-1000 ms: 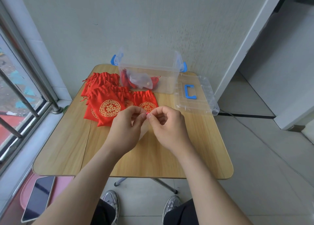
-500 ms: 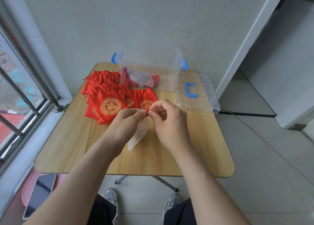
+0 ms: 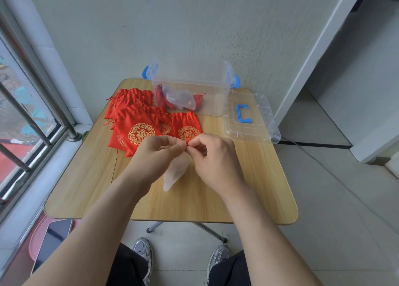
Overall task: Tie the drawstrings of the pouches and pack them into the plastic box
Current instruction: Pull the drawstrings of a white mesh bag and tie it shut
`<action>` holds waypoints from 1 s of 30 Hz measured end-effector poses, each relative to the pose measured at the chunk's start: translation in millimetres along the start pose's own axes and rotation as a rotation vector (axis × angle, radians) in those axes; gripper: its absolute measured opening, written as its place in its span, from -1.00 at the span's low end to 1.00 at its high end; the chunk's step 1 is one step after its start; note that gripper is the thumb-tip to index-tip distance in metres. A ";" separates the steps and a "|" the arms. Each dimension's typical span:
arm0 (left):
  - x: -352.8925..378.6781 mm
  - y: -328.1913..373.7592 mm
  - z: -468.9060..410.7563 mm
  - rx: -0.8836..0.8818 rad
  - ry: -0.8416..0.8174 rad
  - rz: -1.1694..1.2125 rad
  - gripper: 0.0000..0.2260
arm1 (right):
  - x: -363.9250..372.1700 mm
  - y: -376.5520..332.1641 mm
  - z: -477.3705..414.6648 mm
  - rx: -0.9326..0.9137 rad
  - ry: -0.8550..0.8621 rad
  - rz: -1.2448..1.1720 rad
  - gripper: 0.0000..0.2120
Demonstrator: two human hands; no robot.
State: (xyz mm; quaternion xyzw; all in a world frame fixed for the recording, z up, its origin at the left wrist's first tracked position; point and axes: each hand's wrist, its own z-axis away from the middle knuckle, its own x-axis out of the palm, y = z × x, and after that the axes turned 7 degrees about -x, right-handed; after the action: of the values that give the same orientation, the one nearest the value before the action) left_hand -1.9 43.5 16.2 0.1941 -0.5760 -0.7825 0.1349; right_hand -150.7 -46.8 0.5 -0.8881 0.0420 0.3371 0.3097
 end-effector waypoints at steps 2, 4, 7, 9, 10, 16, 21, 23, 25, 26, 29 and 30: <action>0.5 0.8 0.7 0.017 -0.003 -0.021 -0.88 | -0.8 -0.7 0.7 -0.015 -0.019 0.023 -0.94; 1.0 -0.2 0.4 0.038 -0.008 -0.049 -0.88 | -0.8 -1.6 1.4 -0.005 -0.026 0.016 -0.92; 1.7 -2.1 -1.3 0.099 -0.022 -0.097 -0.86 | 0.1 -2.7 0.5 0.144 -0.025 -0.102 -0.87; 3.1 -3.3 -2.5 0.180 -0.017 -0.163 -0.87 | 0.9 -2.0 -1.2 0.300 -0.045 -0.218 -0.88; 4.0 -3.8 -2.7 0.231 -0.010 -0.214 -0.88 | 0.9 -1.4 -1.9 0.373 -0.066 -0.282 -0.88; 4.3 -7.1 -5.0 0.460 0.042 -0.466 -0.79 | -9.9 -2.6 -5.5 0.623 -0.110 -0.623 -0.90; 5.0 -3.7 -0.5 0.515 0.073 -0.492 -0.84 | -13.4 -6.3 -6.1 0.708 -0.069 -0.697 -0.90; 4.2 -5.8 -2.2 0.514 0.137 -0.513 -0.89 | -12.5 -7.7 -6.9 0.731 -0.057 -0.711 -0.87; 4.1 -7.5 -4.5 0.504 0.169 -0.524 -0.91 | -11.4 -8.7 -6.8 0.740 -0.047 -0.697 -0.85; 4.4 -8.0 -5.1 0.497 0.174 -0.532 -0.90 | -11.0 -9.3 -6.4 0.739 -0.039 -0.681 -0.85; 6.5 -9.8 -5.9 0.500 0.163 -0.579 -0.86 | -10.9 -10.1 -5.2 0.734 0.006 -0.652 -0.89; 6.7 -10.4 -6.3 0.502 0.158 -0.590 -0.86 | -11.4 -10.1 -5.2 0.732 0.025 -0.654 -0.91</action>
State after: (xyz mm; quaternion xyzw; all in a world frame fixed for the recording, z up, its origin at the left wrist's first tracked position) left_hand -4.8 38.4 3.7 0.4378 -0.6569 -0.6050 -0.1036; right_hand -153.6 -43.2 16.0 -0.6915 -0.1196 0.1749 0.6906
